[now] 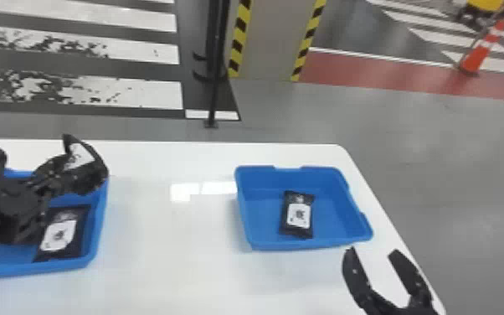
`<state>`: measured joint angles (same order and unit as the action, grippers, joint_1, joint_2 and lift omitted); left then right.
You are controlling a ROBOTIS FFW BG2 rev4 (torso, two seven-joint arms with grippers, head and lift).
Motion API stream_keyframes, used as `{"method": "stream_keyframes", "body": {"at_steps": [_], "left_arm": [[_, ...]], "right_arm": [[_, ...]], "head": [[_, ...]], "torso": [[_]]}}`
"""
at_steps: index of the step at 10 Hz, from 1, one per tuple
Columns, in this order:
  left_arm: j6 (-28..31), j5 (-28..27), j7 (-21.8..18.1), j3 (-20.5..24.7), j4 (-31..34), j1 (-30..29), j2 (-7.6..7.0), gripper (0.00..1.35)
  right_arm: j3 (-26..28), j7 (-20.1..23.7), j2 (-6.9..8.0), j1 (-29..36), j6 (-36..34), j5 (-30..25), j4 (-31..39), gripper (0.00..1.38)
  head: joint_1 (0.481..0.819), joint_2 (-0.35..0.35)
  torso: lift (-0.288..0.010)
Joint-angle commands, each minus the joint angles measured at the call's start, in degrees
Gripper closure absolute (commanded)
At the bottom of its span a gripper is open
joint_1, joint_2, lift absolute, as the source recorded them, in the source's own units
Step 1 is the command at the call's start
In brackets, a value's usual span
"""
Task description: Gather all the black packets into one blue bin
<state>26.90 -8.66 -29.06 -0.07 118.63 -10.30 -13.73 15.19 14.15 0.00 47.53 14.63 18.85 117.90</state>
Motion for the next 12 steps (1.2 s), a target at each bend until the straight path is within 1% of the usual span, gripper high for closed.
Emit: {"method": "stream_keyframes", "body": {"at_steps": [1, 2, 3, 4, 5, 6, 7, 8, 9, 10, 12], "left_arm": [[0.2, -0.8, -0.6, 6.6, 1.4, -2.8, 0.02, 1.21], [0.5, -2.7, -0.9, 10.6, 1.4, -4.2, 0.37, 1.21], [1.4, -3.7, -1.0, 13.6, 1.4, -5.0, 0.64, 1.19], [1.4, -3.5, -1.2, 15.3, 1.0, -5.4, 0.64, 1.13], [1.5, -3.2, -1.4, 16.0, 0.4, -5.4, 0.55, 0.96], [1.6, -2.9, -1.4, 16.4, -0.2, -5.4, 0.64, 0.49], [1.6, -1.7, -1.4, 16.4, -0.7, -5.4, 0.64, 0.09], [0.0, -1.4, -1.4, 16.5, -0.7, -6.0, 0.81, 0.07], [-3.3, 0.7, -1.1, 17.1, -0.7, -7.3, 1.25, 0.16], [-7.9, 3.2, -0.7, 17.8, -0.7, -9.4, 2.04, 0.19], [-17.6, 9.5, 0.2, 19.2, 0.7, -15.7, 4.33, 0.22]], "right_arm": [[-0.2, 0.0, 0.05, -0.1, 0.0, 0.0, 0.0, 0.23], [-0.3, 0.0, 0.05, -0.3, 0.0, 0.0, 0.0, 0.23], [-0.4, 0.0, 0.05, -0.3, 0.0, 0.0, -0.1, 0.23], [-0.4, 0.0, 0.05, -0.3, 0.0, 0.0, -0.1, 0.23], [-0.6, 0.0, 0.05, -0.4, 0.0, 0.0, 0.0, 0.23], [-0.7, 0.0, 0.05, -0.6, 0.0, -0.1, -0.1, 0.23], [-0.9, 0.0, 0.05, -0.8, 0.0, 0.0, -0.1, 0.23], [-1.2, 0.0, 0.05, -1.1, 0.0, -0.3, -0.1, 0.23], [-1.2, 0.0, 0.05, -1.4, -2.0, -2.4, 1.6, 0.23], [-1.2, 0.2, 0.05, -1.7, -4.6, -4.8, 4.0, 0.23], [-1.2, 1.2, 0.05, -3.7, -11.8, -7.8, 7.9, 0.23]], "head": [[0.695, -0.208], [0.695, -0.151], [0.695, -0.097], [0.695, -0.038], [0.695, 0.004], [0.695, 0.026], [0.695, 0.039], [0.695, 0.043], [0.695, 0.046], [0.695, 0.045], [0.695, 0.046]], "torso": [[-0.110], [-0.110], [-0.110], [-0.110], [-0.110], [-0.110], [-0.110], [-0.110], [-0.110], [-0.110], [-0.110]]}}
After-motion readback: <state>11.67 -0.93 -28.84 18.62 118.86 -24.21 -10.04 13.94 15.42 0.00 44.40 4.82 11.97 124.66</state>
